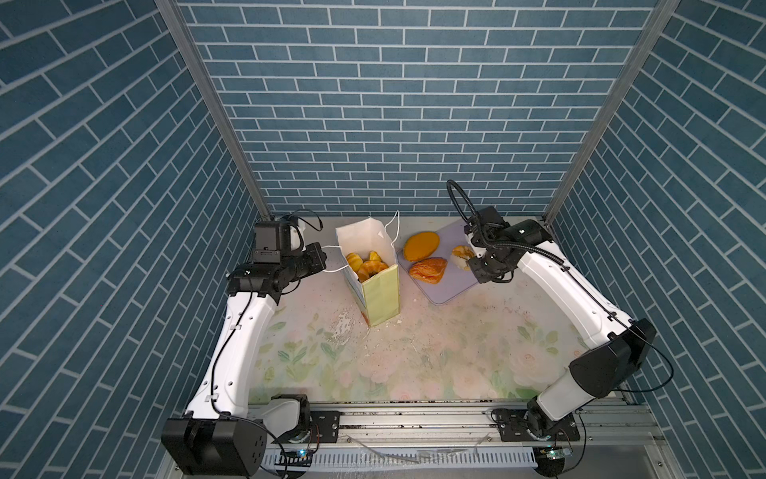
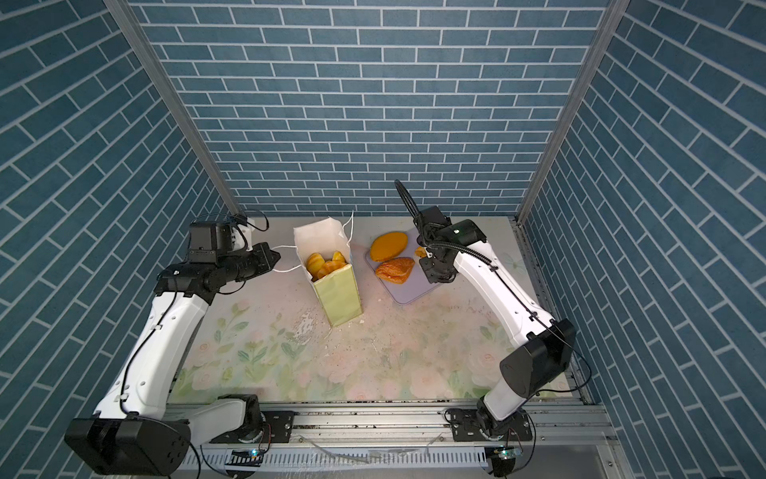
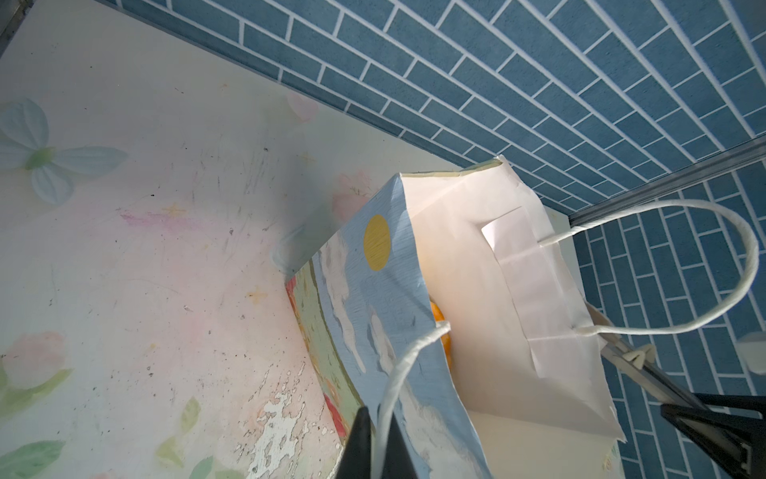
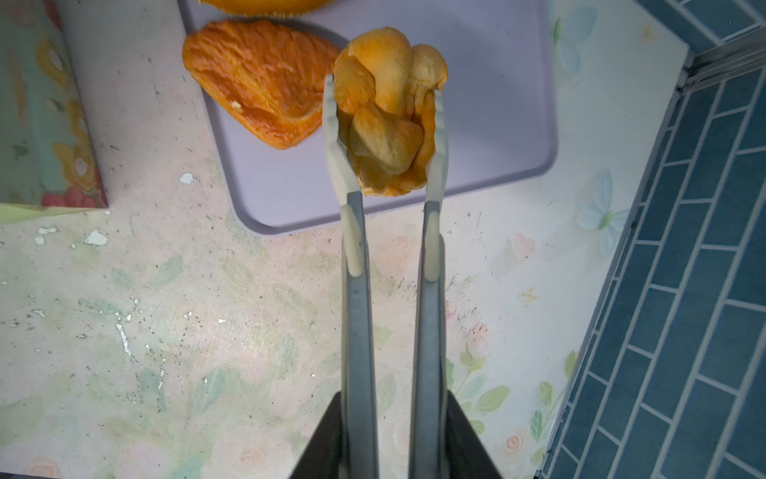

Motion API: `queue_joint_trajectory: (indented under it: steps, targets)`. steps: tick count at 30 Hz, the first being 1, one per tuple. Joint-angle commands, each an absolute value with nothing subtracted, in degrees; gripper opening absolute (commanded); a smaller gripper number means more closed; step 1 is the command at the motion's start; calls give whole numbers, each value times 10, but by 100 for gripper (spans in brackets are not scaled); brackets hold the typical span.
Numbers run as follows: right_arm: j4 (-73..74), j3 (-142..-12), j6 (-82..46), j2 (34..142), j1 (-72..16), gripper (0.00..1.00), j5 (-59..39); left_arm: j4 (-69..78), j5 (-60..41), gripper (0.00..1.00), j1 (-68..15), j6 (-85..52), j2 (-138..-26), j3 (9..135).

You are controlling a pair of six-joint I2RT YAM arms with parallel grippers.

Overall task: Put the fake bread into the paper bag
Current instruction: 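Lift the knotted bun and carry it over the bag opening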

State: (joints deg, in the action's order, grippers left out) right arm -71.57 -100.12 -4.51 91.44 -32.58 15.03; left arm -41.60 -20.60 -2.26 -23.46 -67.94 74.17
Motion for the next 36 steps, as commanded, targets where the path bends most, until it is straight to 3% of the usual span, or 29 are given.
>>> queue_joint_trajectory:
  steps: [1,9,21,31,36]
  targets:
    - [-719,-1051,-26,901,-325,24,170,-435,-200,9,-24,-223,-680,762]
    - [-739,-1249,-1,934,-334,23,167,-424,-205,9,-24,-232,-687,772]
    - [-659,-1418,66,996,-398,22,50,-421,-204,9,-25,-236,-696,781]
    - [-576,-1362,83,1004,-480,21,-6,-422,-192,9,-38,-229,-705,788]
    - [-608,-1348,84,1015,-507,21,-17,-418,-192,9,-39,-233,-701,777]
